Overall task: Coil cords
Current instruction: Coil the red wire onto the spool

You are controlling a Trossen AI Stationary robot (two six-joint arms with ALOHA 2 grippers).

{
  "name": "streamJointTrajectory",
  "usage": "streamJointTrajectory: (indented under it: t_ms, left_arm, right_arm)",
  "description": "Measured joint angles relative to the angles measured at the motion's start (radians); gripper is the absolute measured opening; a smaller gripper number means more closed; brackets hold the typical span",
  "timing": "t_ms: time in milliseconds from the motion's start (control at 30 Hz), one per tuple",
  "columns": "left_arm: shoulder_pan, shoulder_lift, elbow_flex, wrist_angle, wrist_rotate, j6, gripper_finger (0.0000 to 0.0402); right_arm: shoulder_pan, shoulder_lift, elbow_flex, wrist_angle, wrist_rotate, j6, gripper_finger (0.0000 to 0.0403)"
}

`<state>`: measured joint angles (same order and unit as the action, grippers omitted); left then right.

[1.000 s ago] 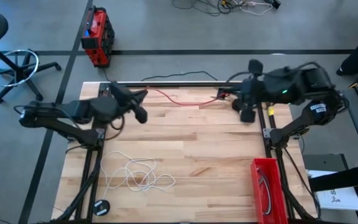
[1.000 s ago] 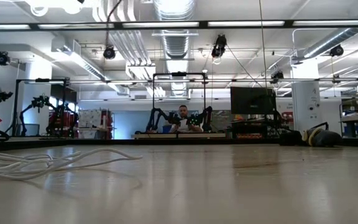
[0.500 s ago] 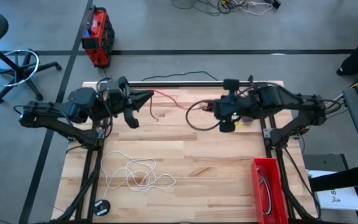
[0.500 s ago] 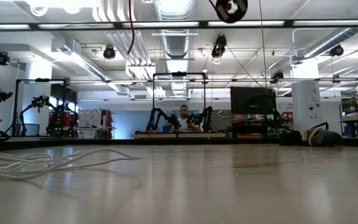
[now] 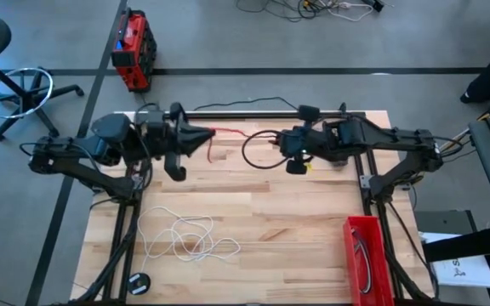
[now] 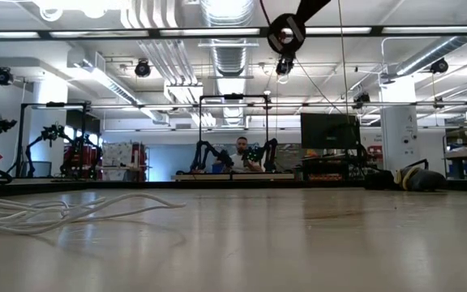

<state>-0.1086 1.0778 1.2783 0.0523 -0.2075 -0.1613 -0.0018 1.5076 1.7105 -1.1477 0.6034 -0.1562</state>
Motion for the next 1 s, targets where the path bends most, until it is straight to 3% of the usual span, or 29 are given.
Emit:
streamJointTrajectory:
  t_ms: [367, 600, 833, 1000]
  left_arm:
    - [-0.009, 0.078, 0.099, 0.016, 0.095, 0.021, 0.0001]
    - [-0.011, 0.168, 0.098, 0.036, 0.197, -0.035, 0.0001]
    - [-0.011, 0.227, 0.096, 0.043, 0.203, -0.050, 0.0001]
    - [-0.016, 0.246, 0.096, 0.038, 0.210, -0.040, 0.0001]
  right_arm:
    - [-0.051, 0.002, -0.130, 0.117, -0.009, 0.016, 0.0000]
    - [-0.090, -0.002, -0.150, 0.319, -0.010, 0.077, 0.0000]
    - [-0.135, -0.013, -0.150, 0.473, -0.188, 0.174, 0.0000]
    - [-0.143, -0.021, -0.150, 0.578, -0.192, 0.191, 0.0000]
